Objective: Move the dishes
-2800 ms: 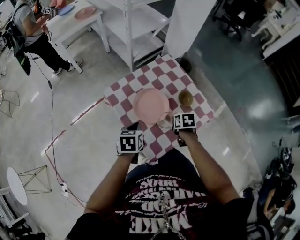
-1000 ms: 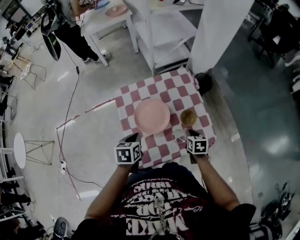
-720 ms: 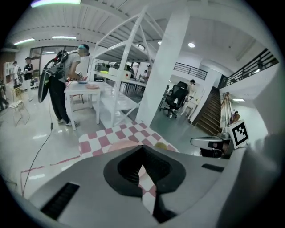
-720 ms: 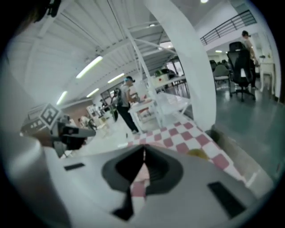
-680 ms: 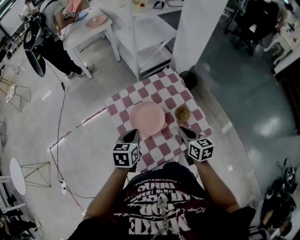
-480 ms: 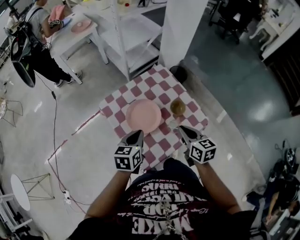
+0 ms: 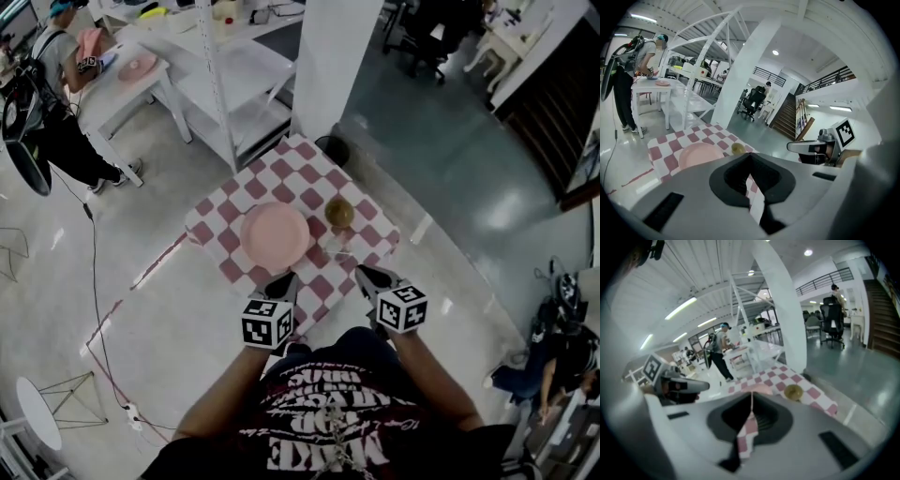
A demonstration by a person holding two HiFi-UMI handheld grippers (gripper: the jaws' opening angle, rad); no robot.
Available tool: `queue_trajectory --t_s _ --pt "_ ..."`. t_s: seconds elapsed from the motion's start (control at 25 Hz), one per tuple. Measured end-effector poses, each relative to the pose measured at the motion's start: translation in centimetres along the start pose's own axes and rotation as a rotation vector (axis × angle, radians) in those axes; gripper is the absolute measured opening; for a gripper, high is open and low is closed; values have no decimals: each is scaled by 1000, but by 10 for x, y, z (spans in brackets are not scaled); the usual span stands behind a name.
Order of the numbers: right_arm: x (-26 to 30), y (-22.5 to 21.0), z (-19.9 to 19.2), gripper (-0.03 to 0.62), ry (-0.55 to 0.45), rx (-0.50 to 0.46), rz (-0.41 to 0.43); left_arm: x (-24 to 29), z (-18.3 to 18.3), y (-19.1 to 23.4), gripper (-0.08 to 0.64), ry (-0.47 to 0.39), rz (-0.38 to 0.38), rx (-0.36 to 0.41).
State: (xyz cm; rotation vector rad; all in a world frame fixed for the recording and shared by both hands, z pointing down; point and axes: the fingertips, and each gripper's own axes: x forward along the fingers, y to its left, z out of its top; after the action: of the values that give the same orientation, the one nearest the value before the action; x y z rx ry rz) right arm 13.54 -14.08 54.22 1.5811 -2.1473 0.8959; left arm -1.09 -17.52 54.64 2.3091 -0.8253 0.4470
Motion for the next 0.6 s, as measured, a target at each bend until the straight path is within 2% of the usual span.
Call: queue_trajectory --t_s 0.16,0.28,0.6 --pt "-1 7 4 35 0 4 20 -6 -6 4 25 2 16 -22" --pt "0 5 5 35 6 18 4 -11 -9 15 25 3 42 -45" --pt "-2 11 13 37 -12 -31 15 -22 -3 32 25 -20 124 -73"
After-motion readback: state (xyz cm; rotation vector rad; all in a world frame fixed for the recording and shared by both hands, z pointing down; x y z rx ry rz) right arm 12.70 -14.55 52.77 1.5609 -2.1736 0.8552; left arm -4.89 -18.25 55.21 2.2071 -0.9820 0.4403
